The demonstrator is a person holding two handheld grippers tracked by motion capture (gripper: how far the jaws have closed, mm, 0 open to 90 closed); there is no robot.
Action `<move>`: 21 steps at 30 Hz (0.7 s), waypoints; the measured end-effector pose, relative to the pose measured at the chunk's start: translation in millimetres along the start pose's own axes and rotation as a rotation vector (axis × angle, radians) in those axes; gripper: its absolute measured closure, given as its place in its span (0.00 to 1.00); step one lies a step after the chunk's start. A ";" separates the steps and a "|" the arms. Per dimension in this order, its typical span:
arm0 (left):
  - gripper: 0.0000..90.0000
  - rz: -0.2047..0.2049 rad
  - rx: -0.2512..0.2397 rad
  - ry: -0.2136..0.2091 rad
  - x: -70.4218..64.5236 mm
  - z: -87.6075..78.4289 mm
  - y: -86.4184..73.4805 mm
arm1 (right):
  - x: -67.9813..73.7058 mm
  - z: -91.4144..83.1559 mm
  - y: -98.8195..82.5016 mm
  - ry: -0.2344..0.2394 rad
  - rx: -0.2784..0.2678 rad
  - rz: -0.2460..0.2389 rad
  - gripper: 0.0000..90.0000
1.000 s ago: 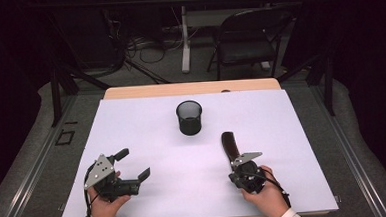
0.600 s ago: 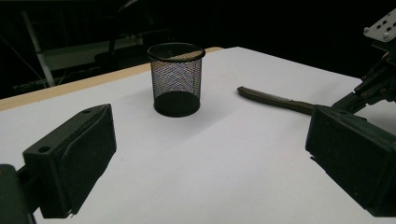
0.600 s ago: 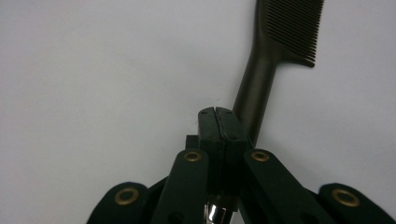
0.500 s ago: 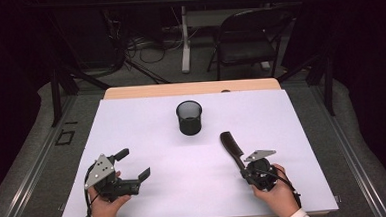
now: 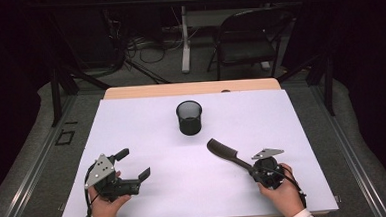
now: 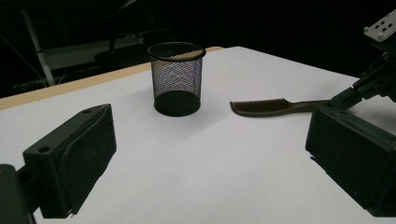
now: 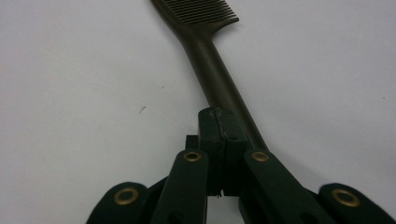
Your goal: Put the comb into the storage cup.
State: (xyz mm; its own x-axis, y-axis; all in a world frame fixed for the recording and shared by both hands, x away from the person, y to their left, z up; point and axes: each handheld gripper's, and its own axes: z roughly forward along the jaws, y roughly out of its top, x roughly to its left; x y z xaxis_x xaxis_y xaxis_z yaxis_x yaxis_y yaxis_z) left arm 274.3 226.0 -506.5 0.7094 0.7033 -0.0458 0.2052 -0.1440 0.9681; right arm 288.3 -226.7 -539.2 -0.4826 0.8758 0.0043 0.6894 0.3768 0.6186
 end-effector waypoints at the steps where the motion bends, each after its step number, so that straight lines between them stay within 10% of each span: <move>1: 0.02 0.000 0.000 -0.001 0.1 0.0 0.0 | -0.5 -0.2 0.0 -0.002 0.001 -0.001 1.00; 21: 0.02 0.000 0.001 0.000 0.4 -0.1 -0.2 | -3.0 -6.9 2.4 0.033 -0.060 0.011 0.90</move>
State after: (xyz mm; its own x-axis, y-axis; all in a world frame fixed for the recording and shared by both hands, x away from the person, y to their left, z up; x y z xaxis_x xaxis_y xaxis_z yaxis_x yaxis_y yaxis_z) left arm 274.5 226.4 -506.7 0.7093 0.7034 -0.0459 0.2062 -0.1448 0.9677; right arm 287.7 -230.5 -532.2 -0.4932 0.8691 0.0366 0.6618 0.3476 0.6642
